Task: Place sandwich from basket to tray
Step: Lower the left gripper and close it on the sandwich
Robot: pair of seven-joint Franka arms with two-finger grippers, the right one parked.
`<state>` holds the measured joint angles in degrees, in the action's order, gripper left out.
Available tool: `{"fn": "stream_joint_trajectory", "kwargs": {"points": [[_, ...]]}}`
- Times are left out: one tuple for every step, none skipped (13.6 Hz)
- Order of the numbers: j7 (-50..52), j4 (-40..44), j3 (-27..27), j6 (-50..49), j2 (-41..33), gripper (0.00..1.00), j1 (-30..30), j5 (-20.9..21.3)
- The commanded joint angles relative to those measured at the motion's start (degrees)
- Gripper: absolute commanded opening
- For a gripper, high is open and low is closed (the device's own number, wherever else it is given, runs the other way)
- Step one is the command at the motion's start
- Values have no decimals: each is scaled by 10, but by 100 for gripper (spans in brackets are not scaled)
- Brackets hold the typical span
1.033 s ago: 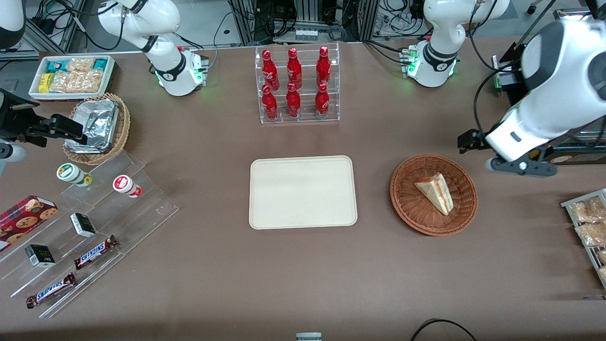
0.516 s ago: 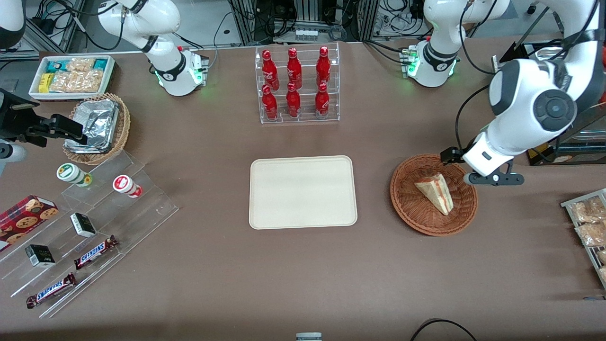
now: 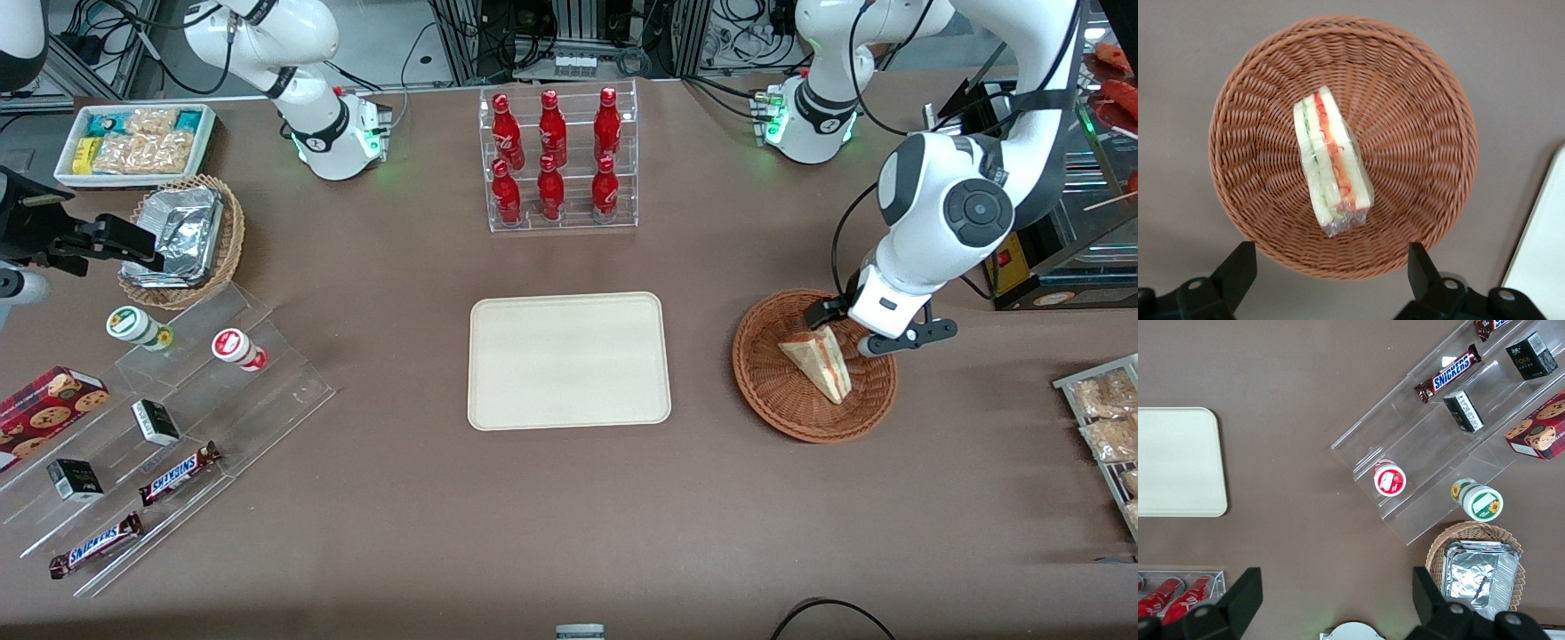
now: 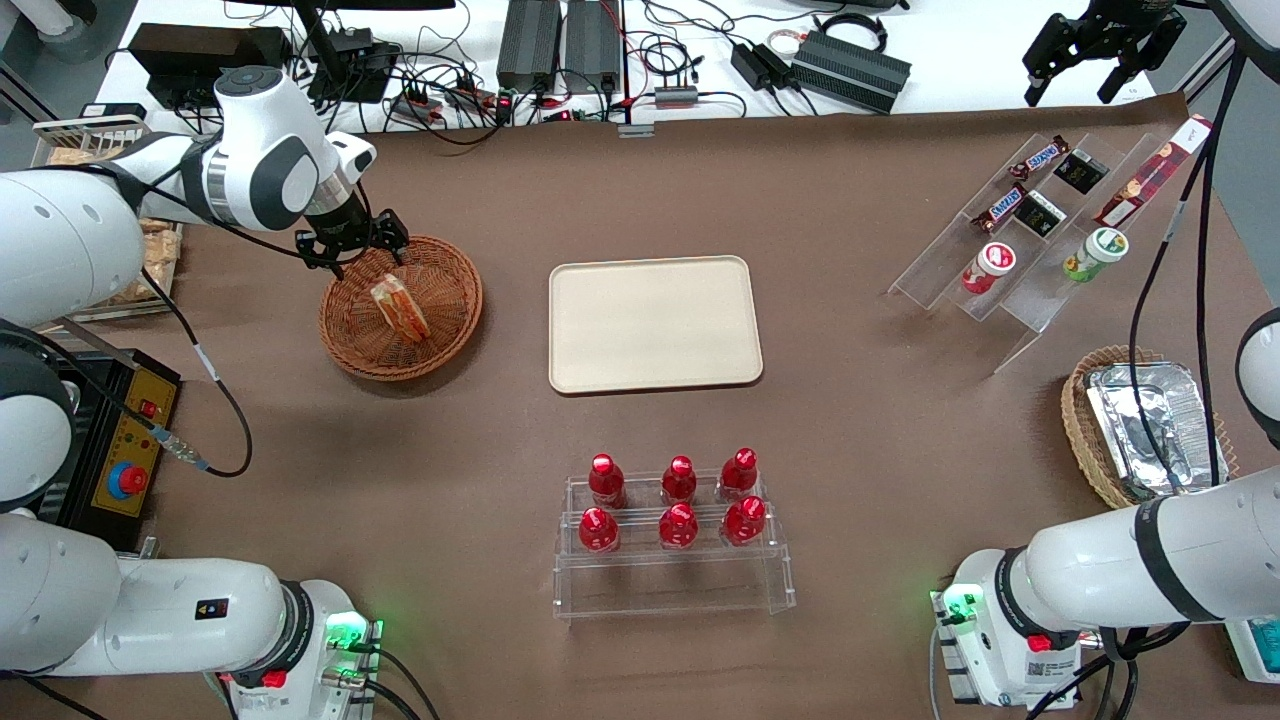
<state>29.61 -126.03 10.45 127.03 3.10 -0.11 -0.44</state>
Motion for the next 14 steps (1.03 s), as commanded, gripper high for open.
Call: {"fn": "stream_joint_trajectory", "kwargs": {"points": [[97, -4, 0, 42, 21, 100, -2, -4], [112, -4, 0, 51, 27, 100, -2, -4], [133, -4, -1, 53, 35, 100, -2, -4], [148, -4, -1, 55, 42, 100, 0, -4], [149, -4, -2, 59, 45, 100, 3, -4], [150, -4, -3, 63, 55, 100, 5, -4], [154, -4, -3, 71, 66, 100, 5, -4], [166, -4, -3, 83, 74, 100, 5, -4], [183, -4, -3, 92, 84, 100, 4, -4], [192, -4, -3, 96, 89, 100, 4, -4], [194, -4, -3, 97, 95, 100, 3, -4], [194, -4, -3, 98, 100, 100, 3, -4], [195, -4, -3, 99, 107, 100, 3, -4], [195, -4, -3, 99, 114, 100, 3, -4]]}}
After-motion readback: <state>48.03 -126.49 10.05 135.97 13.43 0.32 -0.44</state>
